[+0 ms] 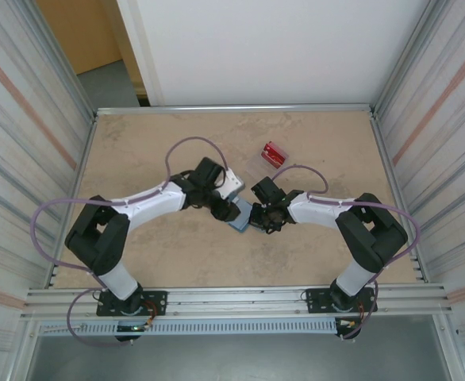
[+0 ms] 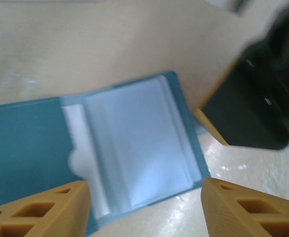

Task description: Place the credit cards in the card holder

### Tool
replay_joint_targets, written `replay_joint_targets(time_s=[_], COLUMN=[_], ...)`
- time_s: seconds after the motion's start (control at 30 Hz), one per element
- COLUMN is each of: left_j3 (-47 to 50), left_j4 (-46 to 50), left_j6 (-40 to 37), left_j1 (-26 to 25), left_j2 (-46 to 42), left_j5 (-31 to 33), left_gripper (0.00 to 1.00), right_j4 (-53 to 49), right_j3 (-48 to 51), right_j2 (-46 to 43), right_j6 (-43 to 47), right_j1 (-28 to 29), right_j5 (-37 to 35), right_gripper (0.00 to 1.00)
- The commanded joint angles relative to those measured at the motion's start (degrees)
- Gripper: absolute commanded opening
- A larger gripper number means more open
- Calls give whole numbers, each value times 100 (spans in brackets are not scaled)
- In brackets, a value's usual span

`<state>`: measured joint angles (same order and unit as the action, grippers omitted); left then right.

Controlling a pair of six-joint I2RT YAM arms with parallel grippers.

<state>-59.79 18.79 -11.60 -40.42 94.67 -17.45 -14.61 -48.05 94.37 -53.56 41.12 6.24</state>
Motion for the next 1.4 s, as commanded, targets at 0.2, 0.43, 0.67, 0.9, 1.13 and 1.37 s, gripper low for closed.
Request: replay_joint_targets(time_s=[0.2, 0.43, 0.67, 0.9, 1.13, 1.37], left_j3=[-274, -165, -165, -157, -107, -104], left_j4=[134, -3, 12, 2, 87, 62], left_j6=[-385, -431, -354, -304, -279, -483], left_j1=[-294, -321, -300, -223, -179, -177], left_j2=[763, 957, 1010, 1001, 682, 1029], left_j5=[726, 914, 821, 763, 70, 316], left_gripper=[63, 57, 39, 27, 51, 52], right_j4=[115, 144, 178, 215, 204, 173], right_j3=[187, 242, 226, 261, 253, 222], right_j2=[55, 16, 29, 29, 55, 51], right_j6=[-69, -76, -69, -76, -85, -84], right_j1=[-17, -21, -32, -26, -26, -39], right_j5=[62, 54, 92, 97, 108, 97], right_gripper=[1, 1, 1, 1, 1, 1])
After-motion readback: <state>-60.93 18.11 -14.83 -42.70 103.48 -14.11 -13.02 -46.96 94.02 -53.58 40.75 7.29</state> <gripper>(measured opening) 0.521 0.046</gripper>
